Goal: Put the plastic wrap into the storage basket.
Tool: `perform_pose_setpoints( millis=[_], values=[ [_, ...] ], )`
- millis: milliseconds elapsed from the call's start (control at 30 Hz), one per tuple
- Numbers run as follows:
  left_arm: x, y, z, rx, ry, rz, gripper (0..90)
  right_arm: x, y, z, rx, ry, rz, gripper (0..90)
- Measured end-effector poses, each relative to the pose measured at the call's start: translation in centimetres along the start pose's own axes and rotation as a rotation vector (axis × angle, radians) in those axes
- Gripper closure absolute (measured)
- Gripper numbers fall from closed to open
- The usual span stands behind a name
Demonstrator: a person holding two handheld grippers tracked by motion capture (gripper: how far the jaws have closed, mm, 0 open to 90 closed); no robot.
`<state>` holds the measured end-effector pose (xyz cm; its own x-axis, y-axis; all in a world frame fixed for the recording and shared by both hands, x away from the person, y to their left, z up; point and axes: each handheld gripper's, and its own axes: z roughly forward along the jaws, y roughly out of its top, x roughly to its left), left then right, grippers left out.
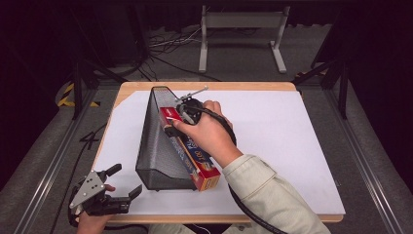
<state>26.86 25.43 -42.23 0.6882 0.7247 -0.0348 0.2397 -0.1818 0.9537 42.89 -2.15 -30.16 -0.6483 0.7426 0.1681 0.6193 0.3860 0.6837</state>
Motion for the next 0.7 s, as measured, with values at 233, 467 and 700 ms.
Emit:
perform_pose_setpoints(
  millis=[233,467,700],
  values=[
    [-0.1,0.1,-0.1,0.0,0.004,0.001,3.3,0.4,-0.9,-1.6,-0.176,0.029,-0.088,18.8],
    [0.0,0.1,0.1,-0.005,0.005,0.003,3.2,0.1,-1.3,-2.9,-0.224,0.034,-0.12,18.8],
    [0.0,0.1,0.1,0.001,0.004,0.009,3.2,-0.8,-2.4,-3.8,-0.234,0.045,-0.151,18.8]
  ],
)
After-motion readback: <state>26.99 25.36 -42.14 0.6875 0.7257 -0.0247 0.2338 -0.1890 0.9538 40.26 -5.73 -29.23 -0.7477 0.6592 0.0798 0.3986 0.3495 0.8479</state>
